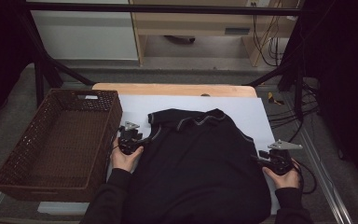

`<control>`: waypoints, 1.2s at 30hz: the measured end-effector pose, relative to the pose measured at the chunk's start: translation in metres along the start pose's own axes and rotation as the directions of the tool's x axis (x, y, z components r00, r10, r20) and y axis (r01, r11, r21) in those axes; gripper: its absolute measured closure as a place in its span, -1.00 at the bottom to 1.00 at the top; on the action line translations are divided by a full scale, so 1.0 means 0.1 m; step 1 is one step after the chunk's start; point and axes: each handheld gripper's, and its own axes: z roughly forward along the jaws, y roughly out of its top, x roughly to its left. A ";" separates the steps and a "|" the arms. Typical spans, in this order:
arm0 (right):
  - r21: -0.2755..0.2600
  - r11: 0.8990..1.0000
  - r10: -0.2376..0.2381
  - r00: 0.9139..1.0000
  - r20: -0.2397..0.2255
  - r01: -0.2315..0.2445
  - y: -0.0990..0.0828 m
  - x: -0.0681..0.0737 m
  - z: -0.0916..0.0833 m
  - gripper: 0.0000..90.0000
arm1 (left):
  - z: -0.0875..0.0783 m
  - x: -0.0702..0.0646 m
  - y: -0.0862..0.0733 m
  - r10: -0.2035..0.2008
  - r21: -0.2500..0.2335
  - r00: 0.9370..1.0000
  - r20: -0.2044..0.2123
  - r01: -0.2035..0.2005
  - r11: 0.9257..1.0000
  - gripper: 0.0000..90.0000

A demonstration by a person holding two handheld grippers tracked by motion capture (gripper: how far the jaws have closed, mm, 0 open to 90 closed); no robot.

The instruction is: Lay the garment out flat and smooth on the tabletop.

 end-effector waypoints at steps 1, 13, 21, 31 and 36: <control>0.005 1.000 0.004 1.000 -0.003 -0.004 0.00 0.01 0.00 0.21 | 0.03 0.00 0.01 0.005 0.015 1.000 0.002 -0.005 1.000 0.18; 0.047 0.999 -0.005 1.000 -0.023 0.006 -0.02 0.08 0.07 0.64 | -0.08 -0.05 0.11 0.108 0.087 0.992 -0.058 -0.103 0.991 0.83; 0.022 1.000 0.007 0.998 0.065 -0.009 0.01 -0.08 -0.15 0.97 | -0.26 0.05 0.23 0.138 0.081 0.959 -0.249 -0.121 0.989 0.84; -0.005 1.000 0.009 1.000 -0.012 -0.009 0.04 -0.01 -0.14 0.27 | -0.32 0.06 0.15 0.043 0.032 0.990 -0.136 -0.039 0.999 0.32; 0.010 1.000 0.003 1.000 -0.022 -0.002 -0.03 0.09 -0.21 0.07 | -0.32 0.05 -0.08 0.001 0.067 0.993 -0.119 0.007 0.998 0.07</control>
